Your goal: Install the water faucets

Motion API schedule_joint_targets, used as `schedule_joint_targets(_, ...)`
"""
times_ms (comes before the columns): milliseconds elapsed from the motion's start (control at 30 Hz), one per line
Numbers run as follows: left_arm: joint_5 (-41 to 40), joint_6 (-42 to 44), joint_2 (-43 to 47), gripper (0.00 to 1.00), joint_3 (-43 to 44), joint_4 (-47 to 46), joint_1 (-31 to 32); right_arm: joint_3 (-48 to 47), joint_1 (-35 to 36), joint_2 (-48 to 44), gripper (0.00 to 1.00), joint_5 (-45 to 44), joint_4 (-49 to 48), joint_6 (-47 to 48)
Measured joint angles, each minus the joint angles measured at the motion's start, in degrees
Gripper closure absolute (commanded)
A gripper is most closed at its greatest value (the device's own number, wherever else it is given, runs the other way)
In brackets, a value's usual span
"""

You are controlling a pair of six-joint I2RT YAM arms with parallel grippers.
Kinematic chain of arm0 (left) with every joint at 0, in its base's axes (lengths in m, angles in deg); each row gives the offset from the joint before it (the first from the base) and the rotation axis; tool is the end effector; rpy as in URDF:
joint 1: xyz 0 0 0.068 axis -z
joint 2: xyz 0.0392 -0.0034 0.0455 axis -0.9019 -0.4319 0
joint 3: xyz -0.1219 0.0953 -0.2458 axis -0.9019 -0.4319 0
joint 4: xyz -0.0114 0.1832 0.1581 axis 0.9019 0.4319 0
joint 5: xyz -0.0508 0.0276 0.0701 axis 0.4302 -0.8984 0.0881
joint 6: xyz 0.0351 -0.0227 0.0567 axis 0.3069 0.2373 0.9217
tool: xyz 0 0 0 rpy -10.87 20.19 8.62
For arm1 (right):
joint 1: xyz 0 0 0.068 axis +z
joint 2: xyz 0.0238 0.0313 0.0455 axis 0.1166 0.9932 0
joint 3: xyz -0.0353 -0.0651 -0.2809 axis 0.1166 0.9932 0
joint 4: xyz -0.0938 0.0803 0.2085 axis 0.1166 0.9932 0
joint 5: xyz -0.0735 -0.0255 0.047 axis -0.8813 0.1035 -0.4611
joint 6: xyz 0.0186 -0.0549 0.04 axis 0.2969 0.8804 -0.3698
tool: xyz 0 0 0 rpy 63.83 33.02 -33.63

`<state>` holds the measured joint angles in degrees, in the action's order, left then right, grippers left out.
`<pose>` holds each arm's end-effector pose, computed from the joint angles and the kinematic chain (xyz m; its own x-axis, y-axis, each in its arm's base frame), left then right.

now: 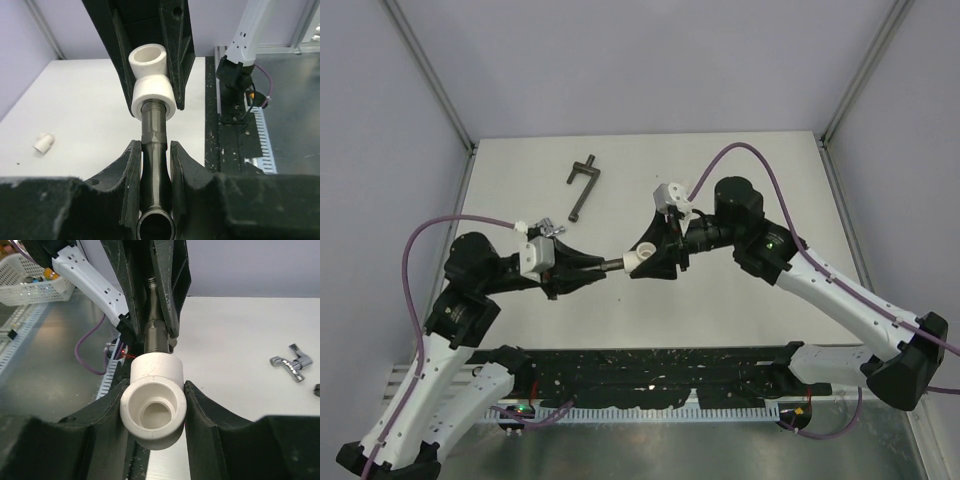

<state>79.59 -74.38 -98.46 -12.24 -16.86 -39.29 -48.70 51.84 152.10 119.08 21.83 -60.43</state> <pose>0.0794 -0.0907 0.3923 0.0467 -0.0054 -0.9989 0.9902 0.1321 0.0456 0.1409 0.2075 0.4113 -0.0053 -0.0819 -0.9966 -0.9875 -0.1568 0.0181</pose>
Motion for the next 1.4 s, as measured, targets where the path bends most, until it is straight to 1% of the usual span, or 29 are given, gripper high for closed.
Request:
schedule_joint_targets(200, -6.54, 15.06, 2.97, 1.0, -1.01, 5.11, 3.91, -0.35, -0.24, 2.69, 0.95, 0.07, -0.24, -10.51)
schedule_joint_targets(367, -12.76, 27.71, 5.49, 1.0, -4.68, 6.36, 6.99, -0.42, -0.79, 5.42, 0.95, -0.5, -0.33, -19.3)
schedule_joint_targets(467, -15.23, 36.0, 6.19, 1.0, -7.61, 5.88, 7.41, -0.42, -1.14, 7.06, 0.95, -1.97, -0.15, -25.83)
schedule_joint_targets(500, -16.24, 38.49, 6.43, 1.0, -8.92, 5.27, 7.48, -0.42, -1.18, 7.26, 0.95, -2.14, -0.13, -26.62)
schedule_joint_targets(667, -21.92, 46.97, 7.5, 1.0, -13.2, 3.39, 8.72, -0.39, -1.4, 10.14, 0.95, -3.93, 0.26, -35.5)
schedule_joint_targets(867, -29.94, 54.29, 9.33, 1.0, -15.82, 3.15, 12.0, -0.39, -1.38, 12.17, 0.95, -5.44, 0.35, -42.47)
schedule_joint_targets(933, -32.98, 56.11, 9.62, 1.0, -16.92, 2.19, 13.22, -0.24, -1.27, 12.39, 0.85, -6.58, 0.48, -44.65)
schedule_joint_targets(967, -33.83, 56.5, 9.64, 1.0, -17.35, 1.75, 13.53, -0.15, -1.25, 12.41, 0.73, -7.13, 0.5, -45.35)
schedule_joint_targets(1000, -34.8, 57.02, 9.64, 1.0, -17.97, 0.96, 13.79, -0.02, -1.18, 12.41, 0.68, -7.82, 0.48, -46.29)
schedule_joint_targets(1033, -35.69, 57.27, 9.64, 1.0, -18.58, 0.04, 13.94, 0.22, -1.16, 12.41, 0.58, -8.55, 0.31, -47.23)
schedule_joint_targets(1067, -36.46, 57.35, 9.64, 1.0, -19.19, -0.85, 14.1, 0.48, -1.16, 12.41, 0.53, -9.2, 0.0, -48.04)
schedule_joint_targets(1100, -37.11, 57.29, 9.64, 1.0, -19.74, -1.55, 14.23, 0.61, -1.16, 12.41, 0.43, -9.64, -0.11, -48.76)
schedule_joint_targets(1133, -37.7, 57.05, 9.62, 1.0, -20.17, -2.29, 14.29, 0.81, -1.16, 12.41, 0.4, -10.23, -0.33, -49.46)
schedule_joint_targets(1167, -38.16, 56.83, 9.55, 1.0, -20.5, -3.08, 14.36, 0.83, -1.18, 12.41, 0.34, -10.6, -0.35, -50.01)
schedule_joint_targets(1267, -37.66, 55.39, 8.83, 1.0, -20.68, -4.74, 15.37, 0.83, -1.66, 12.39, 0.25, -13.27, -2.19, -51.17)
schedule_joint_targets(1400, -37.16, 52.24, 6.97, 1.0, -20.68, -5.01, 15.98, 0.83, -3.3, 11.39, 0.22, -14.82, -4.24, -51.49)
